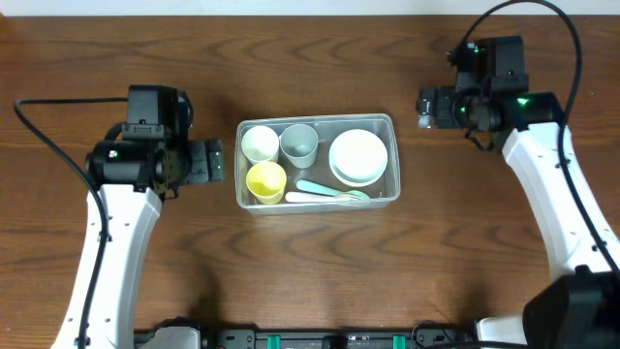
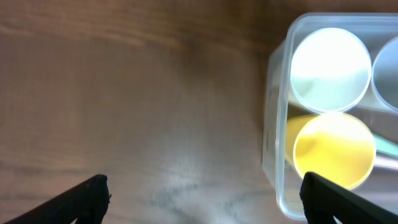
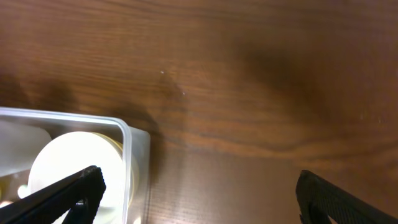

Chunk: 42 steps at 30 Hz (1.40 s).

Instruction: Pack container

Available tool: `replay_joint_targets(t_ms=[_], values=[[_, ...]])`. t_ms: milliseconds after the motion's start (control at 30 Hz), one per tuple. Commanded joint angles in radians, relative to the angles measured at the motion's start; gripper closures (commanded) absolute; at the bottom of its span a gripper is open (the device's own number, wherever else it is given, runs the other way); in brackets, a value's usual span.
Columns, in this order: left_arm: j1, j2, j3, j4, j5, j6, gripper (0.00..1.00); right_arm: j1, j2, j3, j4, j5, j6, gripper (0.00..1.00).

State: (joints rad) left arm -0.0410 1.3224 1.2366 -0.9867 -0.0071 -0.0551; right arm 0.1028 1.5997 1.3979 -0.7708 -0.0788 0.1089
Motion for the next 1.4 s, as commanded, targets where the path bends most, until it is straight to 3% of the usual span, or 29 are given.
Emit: replay_joint_targets(t_ms=[0, 300, 600, 833, 1367], values=[[-0.002, -0.095, 0.015, -0.026, -0.001, -0.006, 0.02, -0.010, -0.113, 0.008, -0.025, 0.098, 0.098, 0.01], [-0.002, -0.538, -0.066, -0.070, -0.001, -0.005, 0.02, 0.061, -0.446, -0.079, -0.106, 0.232, 0.133, 0.01], [-0.002, -0.978, -0.192, -0.188, -0.001, -0.044, 0.02, 0.201, -0.951, -0.502, -0.074, 0.367, 0.221, 0.01], [-0.002, -1.050, -0.193, -0.179, 0.000, -0.108, 0.02, 0.202, -1.161, -0.697, -0.079, 0.359, 0.228, 0.01], [-0.002, -1.050, -0.193, -0.191, -0.002, -0.108, 0.02, 0.202, -1.168, -0.727, -0.254, 0.356, 0.227, 0.01]])
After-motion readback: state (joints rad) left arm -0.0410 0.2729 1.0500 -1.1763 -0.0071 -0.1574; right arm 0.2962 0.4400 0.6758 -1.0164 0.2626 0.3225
